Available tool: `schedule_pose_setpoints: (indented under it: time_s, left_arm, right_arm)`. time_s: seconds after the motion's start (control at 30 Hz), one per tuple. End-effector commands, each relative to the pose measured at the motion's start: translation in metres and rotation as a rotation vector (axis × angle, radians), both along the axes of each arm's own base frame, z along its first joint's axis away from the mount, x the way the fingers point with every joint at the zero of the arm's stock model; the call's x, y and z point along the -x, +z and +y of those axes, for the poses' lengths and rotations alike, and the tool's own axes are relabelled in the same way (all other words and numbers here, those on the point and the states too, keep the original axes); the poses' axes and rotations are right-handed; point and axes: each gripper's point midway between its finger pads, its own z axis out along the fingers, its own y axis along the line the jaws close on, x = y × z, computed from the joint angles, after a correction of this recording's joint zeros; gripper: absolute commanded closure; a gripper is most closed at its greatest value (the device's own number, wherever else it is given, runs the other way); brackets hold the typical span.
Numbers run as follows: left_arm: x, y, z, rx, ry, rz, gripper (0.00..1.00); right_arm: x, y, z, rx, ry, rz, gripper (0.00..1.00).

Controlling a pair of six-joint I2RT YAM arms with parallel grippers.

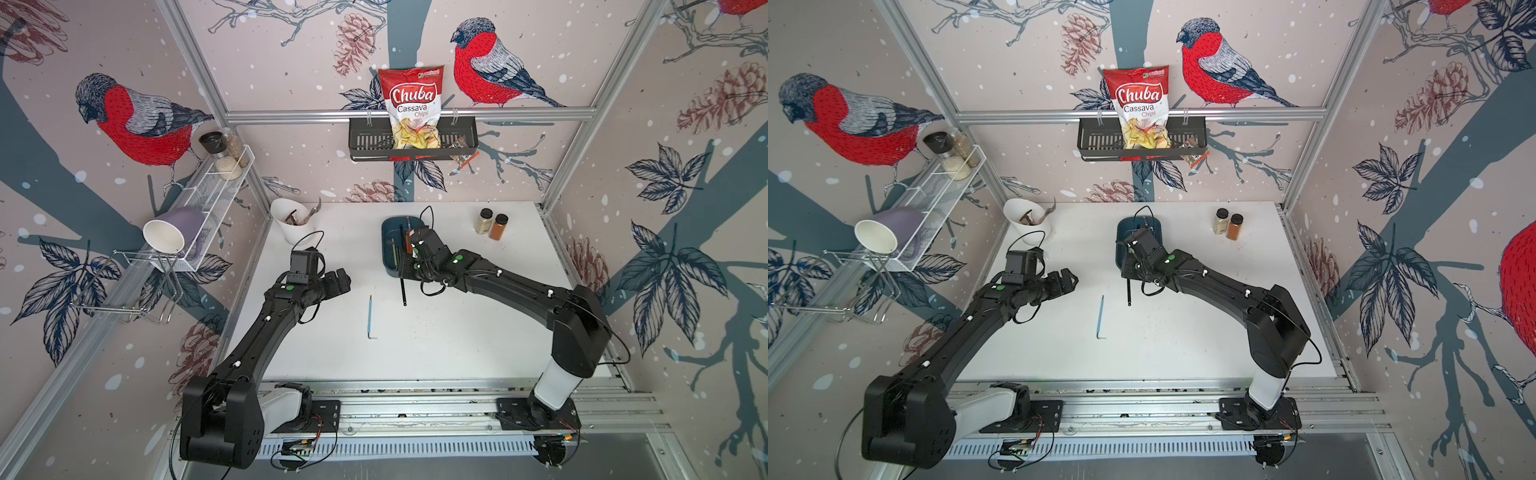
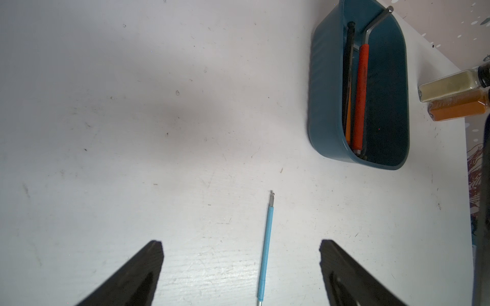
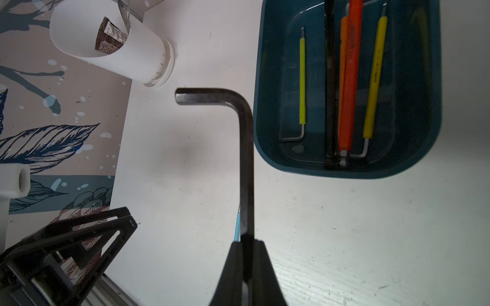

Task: Put the hex key on the desktop into the storage box
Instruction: Place the Allen key in the storage box.

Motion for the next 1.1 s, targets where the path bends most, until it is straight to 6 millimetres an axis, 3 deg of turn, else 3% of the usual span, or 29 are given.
schedule_pose_setpoints:
  time_s: [0.0,0.23,0.47,0.67,0.9,1.07]
  left_arm:
    - [-0.004,0.003,-0.006,0.023,-0.028,-0.022,0.04]
    - [-0.004,0.003,-0.005,0.022,-0.027,-0.022,0.04]
    - [-0.004,0.001,-0.006,0.024,-0.025,-0.014,0.04]
    - [-0.004,-0.003,-0.01,0.044,-0.038,-0.001,0.04]
    - [-0.004,-0.007,-0.011,0.047,-0.042,0.013,0.04]
    - [-0.005,-0.009,-0.01,0.043,-0.042,0.022,0.04]
  right_arm:
    - [-0.016,0.009,-0.001,-0.034,0.008,-0.031,1.0]
    - [-0.056,0.0,-0.013,-0.044,0.0,-0.015,1.0]
    - [-0.11,-0.019,-0.025,-0.04,-0.037,-0.003,1.0]
    - [-0.145,-0.035,-0.02,-0.015,-0.035,0.012,1.0]
    - [-0.179,-0.063,-0.012,0.011,-0.04,0.044,1.0]
    - [-0.186,-0.083,-0.007,0.019,-0.037,0.064,1.0]
